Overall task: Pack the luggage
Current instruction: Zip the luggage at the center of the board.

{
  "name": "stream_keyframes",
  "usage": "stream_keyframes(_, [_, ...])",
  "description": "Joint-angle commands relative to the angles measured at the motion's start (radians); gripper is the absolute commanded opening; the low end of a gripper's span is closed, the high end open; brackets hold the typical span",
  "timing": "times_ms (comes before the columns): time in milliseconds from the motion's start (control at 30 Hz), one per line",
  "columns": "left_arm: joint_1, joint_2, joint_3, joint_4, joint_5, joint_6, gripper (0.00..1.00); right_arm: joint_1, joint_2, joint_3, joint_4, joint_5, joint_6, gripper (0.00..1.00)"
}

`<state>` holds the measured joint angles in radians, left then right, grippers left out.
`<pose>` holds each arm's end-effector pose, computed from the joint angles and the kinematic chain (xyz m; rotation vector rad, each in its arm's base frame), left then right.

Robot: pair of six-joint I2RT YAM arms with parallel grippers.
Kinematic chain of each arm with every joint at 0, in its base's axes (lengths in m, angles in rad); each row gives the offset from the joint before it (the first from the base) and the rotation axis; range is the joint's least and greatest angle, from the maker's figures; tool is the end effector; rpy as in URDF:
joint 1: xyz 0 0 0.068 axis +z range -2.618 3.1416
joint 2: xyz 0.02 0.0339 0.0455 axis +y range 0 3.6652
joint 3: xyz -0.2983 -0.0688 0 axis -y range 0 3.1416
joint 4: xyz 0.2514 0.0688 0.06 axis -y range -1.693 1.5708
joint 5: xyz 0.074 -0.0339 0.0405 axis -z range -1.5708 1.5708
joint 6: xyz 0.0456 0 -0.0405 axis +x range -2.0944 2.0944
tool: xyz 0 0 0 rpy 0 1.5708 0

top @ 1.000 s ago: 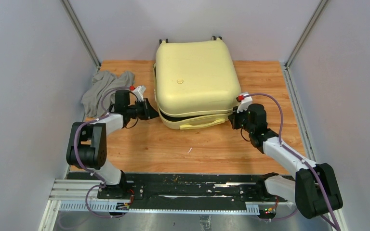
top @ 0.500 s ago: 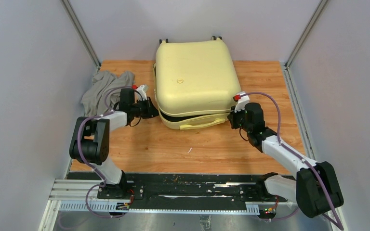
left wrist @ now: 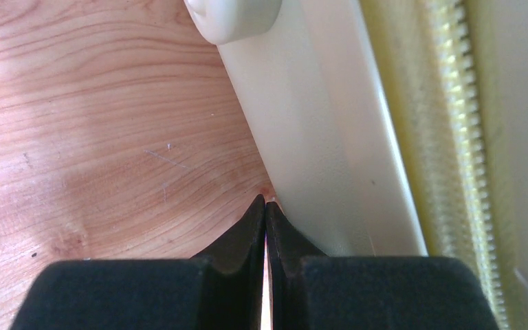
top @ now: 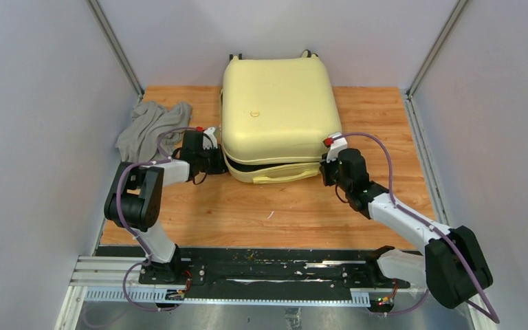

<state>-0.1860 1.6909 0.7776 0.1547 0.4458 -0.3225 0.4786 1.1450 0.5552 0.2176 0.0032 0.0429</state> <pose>0.3309 -0.0823 0.1681 0.0683 2.3629 -0.7706 0.2224 0.1152 0.2517 -0.4212 1.9126 0.3419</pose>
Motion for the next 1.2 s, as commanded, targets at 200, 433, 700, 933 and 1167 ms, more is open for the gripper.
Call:
stream_keyframes(200, [-0.113,-0.087,-0.009,0.173,0.278,0.007,0.06,-0.048,-0.085,-0.003,0.193,-0.410,0.201,0.00])
stream_keyframes(433, [-0.057,-0.193,-0.042,0.141,0.329,0.007,0.09,0.015,-0.059,0.001,0.181,-0.340,0.237,0.00])
stream_keyframes(700, [0.066,-0.307,-0.024,-0.122,0.365,0.158,0.21,-0.016,-0.193,-0.003,-0.006,-0.140,0.206,0.23])
stream_keyframes(933, [0.071,-0.295,-0.011,-0.077,0.354,0.090,0.33,-0.098,-0.336,0.076,-0.208,0.109,0.186,0.52])
stream_keyframes(1167, [0.033,-0.220,0.087,-0.035,0.322,0.048,0.35,-0.243,-0.358,0.081,-0.287,0.072,0.213,0.57])
